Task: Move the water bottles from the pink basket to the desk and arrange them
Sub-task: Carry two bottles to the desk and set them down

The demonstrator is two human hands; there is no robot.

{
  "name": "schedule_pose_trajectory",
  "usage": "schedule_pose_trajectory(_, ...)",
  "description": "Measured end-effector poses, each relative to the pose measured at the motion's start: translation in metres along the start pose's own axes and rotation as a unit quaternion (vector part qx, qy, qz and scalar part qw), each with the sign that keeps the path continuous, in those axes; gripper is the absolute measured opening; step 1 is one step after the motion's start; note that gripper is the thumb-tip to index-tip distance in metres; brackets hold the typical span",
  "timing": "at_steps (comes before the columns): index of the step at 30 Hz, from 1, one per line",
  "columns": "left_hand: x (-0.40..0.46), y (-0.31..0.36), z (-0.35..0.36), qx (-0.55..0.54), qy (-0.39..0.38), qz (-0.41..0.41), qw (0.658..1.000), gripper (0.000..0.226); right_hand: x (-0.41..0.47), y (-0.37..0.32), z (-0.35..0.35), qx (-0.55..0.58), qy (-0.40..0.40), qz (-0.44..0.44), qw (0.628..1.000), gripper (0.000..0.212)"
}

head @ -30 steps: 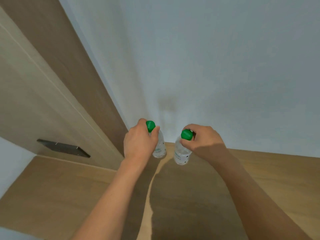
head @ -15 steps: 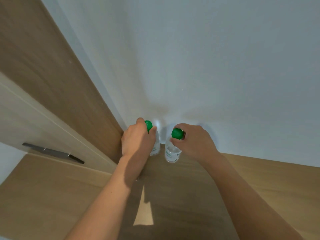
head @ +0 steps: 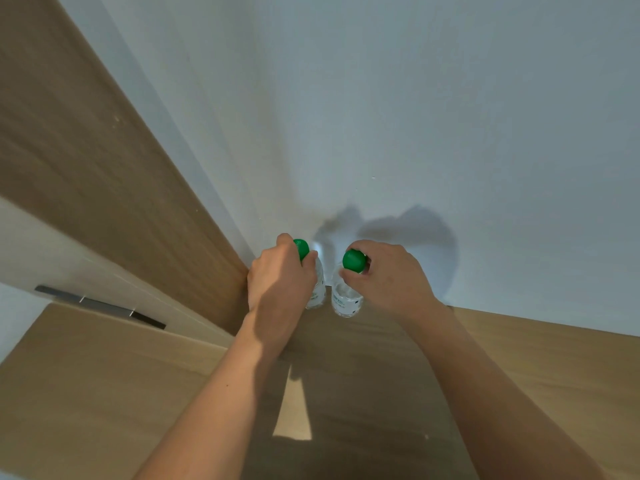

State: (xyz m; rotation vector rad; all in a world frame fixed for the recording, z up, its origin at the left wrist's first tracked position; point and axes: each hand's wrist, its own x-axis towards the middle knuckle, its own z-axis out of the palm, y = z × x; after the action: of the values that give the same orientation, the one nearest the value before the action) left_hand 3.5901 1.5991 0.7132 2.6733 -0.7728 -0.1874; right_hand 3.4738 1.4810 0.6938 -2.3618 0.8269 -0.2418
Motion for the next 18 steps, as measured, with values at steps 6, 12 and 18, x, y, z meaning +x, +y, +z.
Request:
schedule_pose_trajectory(6, -0.002, 0.001, 0.003, -0.011, -0.002, 0.012, 1.0, 0.033, -0.002, 0.006, 0.001, -0.009, 0.005, 0.002, 1.0, 0.008)
schedule_pose_trajectory(12, -0.001, 0.004, 0.009, -0.042, -0.004, 0.04, 0.998, 0.032, -0.002, 0.015, 0.004, -0.012, 0.001, 0.013, 1.0, 0.008)
schedule_pose_trajectory(18, 0.001, 0.008, 0.019, -0.044, -0.007, 0.07, 0.997, 0.031, 0.0, 0.02, 0.005, -0.018, -0.003, 0.019, 1.0, 0.009)
